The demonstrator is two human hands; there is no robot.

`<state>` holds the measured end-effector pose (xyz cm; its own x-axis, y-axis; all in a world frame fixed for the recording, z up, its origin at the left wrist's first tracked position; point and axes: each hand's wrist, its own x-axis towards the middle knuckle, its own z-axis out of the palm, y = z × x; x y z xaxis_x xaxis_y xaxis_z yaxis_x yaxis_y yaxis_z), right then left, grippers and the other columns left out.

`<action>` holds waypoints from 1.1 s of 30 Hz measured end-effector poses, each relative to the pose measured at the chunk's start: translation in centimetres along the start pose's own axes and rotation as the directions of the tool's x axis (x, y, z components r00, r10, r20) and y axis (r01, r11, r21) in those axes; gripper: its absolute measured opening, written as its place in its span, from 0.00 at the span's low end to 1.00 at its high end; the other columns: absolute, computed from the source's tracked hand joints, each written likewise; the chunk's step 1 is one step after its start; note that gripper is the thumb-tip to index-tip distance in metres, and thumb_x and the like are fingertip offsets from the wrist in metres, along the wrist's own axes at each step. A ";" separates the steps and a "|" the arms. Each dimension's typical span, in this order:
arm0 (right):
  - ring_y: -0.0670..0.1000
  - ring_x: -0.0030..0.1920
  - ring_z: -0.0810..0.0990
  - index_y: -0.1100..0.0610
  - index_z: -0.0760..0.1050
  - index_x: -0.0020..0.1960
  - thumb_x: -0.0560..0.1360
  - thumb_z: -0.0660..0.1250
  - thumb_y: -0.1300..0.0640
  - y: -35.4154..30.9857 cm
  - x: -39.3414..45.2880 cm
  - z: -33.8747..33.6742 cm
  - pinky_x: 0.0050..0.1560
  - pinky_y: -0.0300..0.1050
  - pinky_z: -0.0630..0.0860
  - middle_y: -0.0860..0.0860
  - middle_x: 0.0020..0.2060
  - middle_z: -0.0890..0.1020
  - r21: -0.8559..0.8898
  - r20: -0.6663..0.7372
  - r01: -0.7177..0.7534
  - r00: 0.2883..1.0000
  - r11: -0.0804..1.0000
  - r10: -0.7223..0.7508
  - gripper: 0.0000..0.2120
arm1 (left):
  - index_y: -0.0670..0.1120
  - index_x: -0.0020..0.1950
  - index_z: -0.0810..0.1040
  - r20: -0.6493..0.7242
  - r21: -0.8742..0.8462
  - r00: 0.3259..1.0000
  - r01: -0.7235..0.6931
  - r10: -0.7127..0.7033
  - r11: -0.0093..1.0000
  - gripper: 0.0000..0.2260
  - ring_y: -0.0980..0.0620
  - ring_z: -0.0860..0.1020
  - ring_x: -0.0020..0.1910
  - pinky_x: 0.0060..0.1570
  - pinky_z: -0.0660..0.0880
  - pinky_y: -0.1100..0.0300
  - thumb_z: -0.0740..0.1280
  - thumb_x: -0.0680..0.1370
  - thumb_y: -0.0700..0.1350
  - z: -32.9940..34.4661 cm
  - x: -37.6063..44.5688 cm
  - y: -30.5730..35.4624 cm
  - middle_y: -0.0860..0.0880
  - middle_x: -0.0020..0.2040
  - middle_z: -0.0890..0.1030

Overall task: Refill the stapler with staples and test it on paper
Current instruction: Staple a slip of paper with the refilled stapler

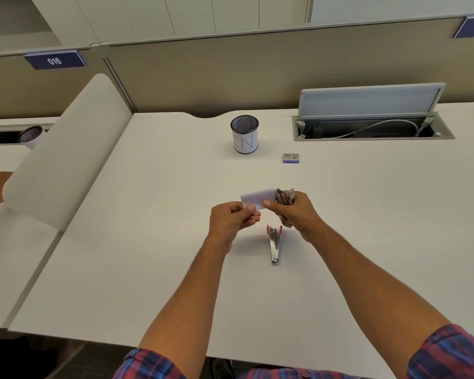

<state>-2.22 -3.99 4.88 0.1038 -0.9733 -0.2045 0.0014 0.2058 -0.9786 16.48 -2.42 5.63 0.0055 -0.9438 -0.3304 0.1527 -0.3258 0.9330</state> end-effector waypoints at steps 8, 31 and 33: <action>0.51 0.27 0.59 0.56 0.80 0.41 0.72 0.78 0.55 0.1 -0.4 0.2 0.28 0.39 0.57 0.54 0.28 0.64 0.086 -0.068 0.016 0.998 0.996 -0.010 0.09 | 0.33 0.49 0.83 -0.004 0.011 1.000 -0.009 0.009 1.000 0.06 0.47 0.85 0.38 0.42 0.81 0.61 0.74 0.76 0.36 -0.2 -0.1 0.0 0.36 0.42 0.85; 0.47 0.22 0.59 0.71 0.79 0.47 0.72 0.78 0.63 -0.3 -0.5 -0.1 0.26 0.36 0.58 0.47 0.23 0.64 0.128 -0.137 -0.014 0.990 0.992 0.031 0.13 | 0.36 0.51 0.84 0.040 -0.030 0.999 -0.003 0.004 1.000 0.09 0.44 0.86 0.46 0.48 0.81 0.58 0.74 0.76 0.41 -0.5 -0.4 0.2 0.38 0.47 0.86; 0.47 0.22 0.59 0.71 0.79 0.47 0.72 0.77 0.64 -0.3 -0.4 -0.1 0.26 0.37 0.58 0.48 0.24 0.65 0.127 -0.153 -0.007 0.988 0.992 0.026 0.12 | 0.35 0.52 0.84 0.045 -0.031 0.999 -0.001 0.002 1.000 0.10 0.44 0.86 0.46 0.47 0.81 0.58 0.74 0.76 0.41 -0.5 -0.4 0.1 0.37 0.47 0.86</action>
<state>-2.32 -3.64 5.28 -0.0498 -0.9716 -0.2312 0.1269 0.2234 -0.9664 16.95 -2.09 5.81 -0.0383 -0.9460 -0.3220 0.1838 -0.3234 0.9283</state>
